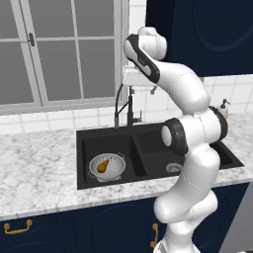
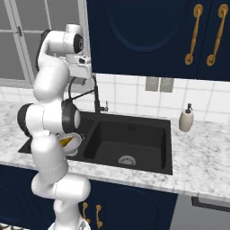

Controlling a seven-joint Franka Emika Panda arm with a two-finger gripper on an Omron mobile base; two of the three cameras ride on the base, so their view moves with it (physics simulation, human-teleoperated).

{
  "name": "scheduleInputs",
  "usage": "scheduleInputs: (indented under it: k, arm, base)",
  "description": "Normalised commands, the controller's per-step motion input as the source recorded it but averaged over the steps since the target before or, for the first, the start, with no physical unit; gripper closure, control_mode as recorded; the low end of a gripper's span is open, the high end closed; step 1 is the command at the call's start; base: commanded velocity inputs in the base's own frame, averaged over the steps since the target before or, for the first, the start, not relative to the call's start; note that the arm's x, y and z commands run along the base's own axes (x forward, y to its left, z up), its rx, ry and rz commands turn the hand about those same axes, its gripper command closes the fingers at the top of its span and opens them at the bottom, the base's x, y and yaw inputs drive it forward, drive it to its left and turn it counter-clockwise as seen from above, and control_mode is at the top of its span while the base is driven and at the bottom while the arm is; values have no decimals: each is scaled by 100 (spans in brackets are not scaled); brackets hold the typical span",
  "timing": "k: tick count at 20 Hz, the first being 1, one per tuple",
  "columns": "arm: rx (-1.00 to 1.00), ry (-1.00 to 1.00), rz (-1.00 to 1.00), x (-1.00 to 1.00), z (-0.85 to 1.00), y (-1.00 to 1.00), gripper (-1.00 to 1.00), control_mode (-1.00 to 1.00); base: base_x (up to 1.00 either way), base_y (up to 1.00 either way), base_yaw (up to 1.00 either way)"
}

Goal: Put the colander in the sink, put the pear in the colander, and turn on the sink faucet and pour water over the colander.

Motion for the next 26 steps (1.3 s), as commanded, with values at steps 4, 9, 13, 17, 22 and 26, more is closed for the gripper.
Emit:
scheduleInputs:
  k: [4,9,13,17,22,26]
  arm:
    - [0,-1,-15,-15,-44,-98,-100,-100]
    - [-1,-11,-7,0,-84,-61,-100,-100]
    - [0,-3,-4,0,-56,-8,-100,-100]
    - [0,-11,0,0,-93,-24,-100,-100]
    - [0,-26,11,12,-70,-7,-100,-100]
    - [0,-49,19,6,-38,-5,-100,-100]
  base:
    - [0,0,0]
    - [0,0,0]
    - [0,0,0]
    - [0,0,0]
    - [0,0,0]
    - [0,0,0]
